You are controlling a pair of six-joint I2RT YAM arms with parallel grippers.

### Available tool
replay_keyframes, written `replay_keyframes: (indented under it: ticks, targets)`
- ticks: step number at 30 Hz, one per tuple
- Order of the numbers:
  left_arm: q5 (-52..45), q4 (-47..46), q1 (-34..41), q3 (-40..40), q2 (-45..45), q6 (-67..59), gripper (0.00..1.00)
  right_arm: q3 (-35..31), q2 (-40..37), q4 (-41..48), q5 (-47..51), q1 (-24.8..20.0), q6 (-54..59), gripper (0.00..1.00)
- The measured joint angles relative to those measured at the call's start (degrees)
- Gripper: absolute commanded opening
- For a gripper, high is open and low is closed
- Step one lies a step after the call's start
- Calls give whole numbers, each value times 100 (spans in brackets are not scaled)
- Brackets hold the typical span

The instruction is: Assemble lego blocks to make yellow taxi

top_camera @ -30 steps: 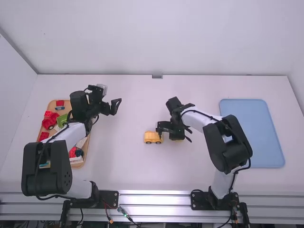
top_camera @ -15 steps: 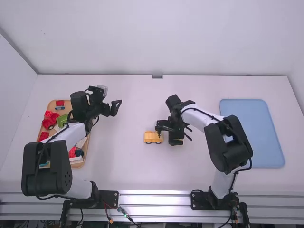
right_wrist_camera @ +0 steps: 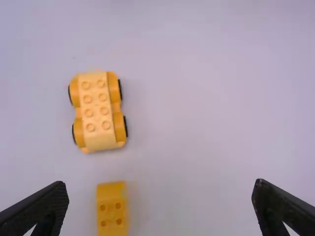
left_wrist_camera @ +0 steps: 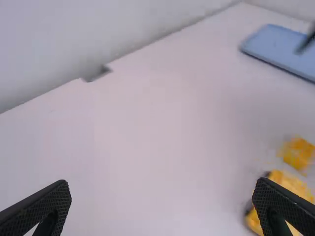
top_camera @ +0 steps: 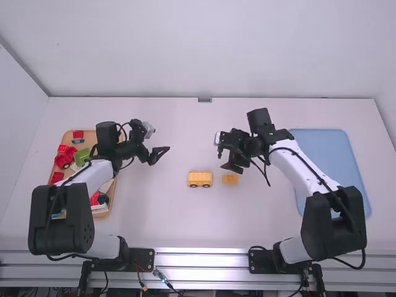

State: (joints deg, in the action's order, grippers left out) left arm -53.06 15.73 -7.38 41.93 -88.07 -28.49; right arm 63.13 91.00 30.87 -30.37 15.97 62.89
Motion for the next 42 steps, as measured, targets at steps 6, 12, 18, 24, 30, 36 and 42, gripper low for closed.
replay_keyframes:
  ticks: [6,12,18,24,30,36,42]
  targets:
    - [-645,-1038,551,0,0,-1978,99,-1213,-4,-1615,-566,-402,-44,99]
    - [-831,-1032,1078,0,-57,-2938,99,-1956,-4,-2798,-721,-411,-50,99]
    - [-994,-415,1375,0,-745,-3246,99,-2413,-4,-3058,-951,-352,26,99]
    - [-1189,-42,1453,0,-1353,-3307,99,-2614,83,-3174,-1615,-868,315,99]
    - [-1239,-13,1456,0,-1399,-3307,99,-2614,859,-3547,-2140,-1318,466,100]
    - [-1255,-2,1458,0,-1399,-3305,99,-2597,1523,-3547,-2350,-1333,717,85]
    - [-1298,234,1469,2,-1399,-3158,99,-2422,1974,-3536,-2413,-1335,844,63]
